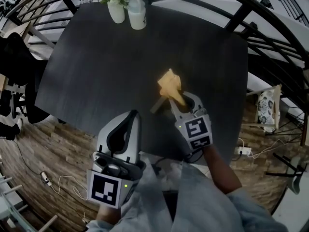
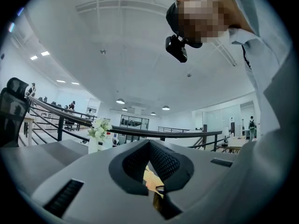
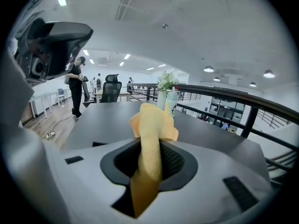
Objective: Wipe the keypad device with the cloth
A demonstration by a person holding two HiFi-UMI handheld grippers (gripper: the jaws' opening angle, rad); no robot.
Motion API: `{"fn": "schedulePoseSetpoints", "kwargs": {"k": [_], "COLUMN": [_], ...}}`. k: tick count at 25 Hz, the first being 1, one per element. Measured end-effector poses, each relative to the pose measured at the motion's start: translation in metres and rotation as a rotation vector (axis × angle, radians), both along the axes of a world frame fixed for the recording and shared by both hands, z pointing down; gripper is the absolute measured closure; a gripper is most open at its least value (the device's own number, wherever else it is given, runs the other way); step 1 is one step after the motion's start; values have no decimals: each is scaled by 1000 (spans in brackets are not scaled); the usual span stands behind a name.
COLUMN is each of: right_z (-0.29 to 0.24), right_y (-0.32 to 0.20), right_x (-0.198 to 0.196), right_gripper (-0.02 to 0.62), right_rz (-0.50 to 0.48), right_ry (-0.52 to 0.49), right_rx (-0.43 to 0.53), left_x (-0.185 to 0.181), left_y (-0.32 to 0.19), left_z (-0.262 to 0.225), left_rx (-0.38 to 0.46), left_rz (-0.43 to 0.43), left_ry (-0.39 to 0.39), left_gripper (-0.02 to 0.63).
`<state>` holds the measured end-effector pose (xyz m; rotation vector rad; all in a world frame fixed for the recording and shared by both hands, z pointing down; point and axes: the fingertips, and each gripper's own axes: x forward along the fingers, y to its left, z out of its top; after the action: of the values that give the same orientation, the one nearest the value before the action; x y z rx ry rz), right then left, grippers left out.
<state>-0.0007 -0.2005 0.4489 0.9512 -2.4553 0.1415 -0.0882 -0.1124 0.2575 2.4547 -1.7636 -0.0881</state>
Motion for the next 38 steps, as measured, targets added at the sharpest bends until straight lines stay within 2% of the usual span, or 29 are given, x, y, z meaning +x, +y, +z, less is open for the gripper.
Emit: {"fn": "schedulePoseSetpoints", "kwargs": {"k": [10,28,32,38], "right_z": [11,66,73,69], "right_y": [-26,-4,2,8], "right_x": [32,90,91,76], "right_gripper": [495,495,495,495], "right_rz": [127,301,323,299], "right_ry": [-51,-58,-104,-175], "right_rx": [0,-147,-172,-157], "left_x": [17,28,28,28], "left_y": [2,2,3,6], "left_z": [-1,-3,-2,-1], "left_rx": [-8,-19,-24,-32], "left_rz": [41,85,91,93], "left_ry": [-28,-52,-55,-67], "left_gripper": [593,594,593,593]}}
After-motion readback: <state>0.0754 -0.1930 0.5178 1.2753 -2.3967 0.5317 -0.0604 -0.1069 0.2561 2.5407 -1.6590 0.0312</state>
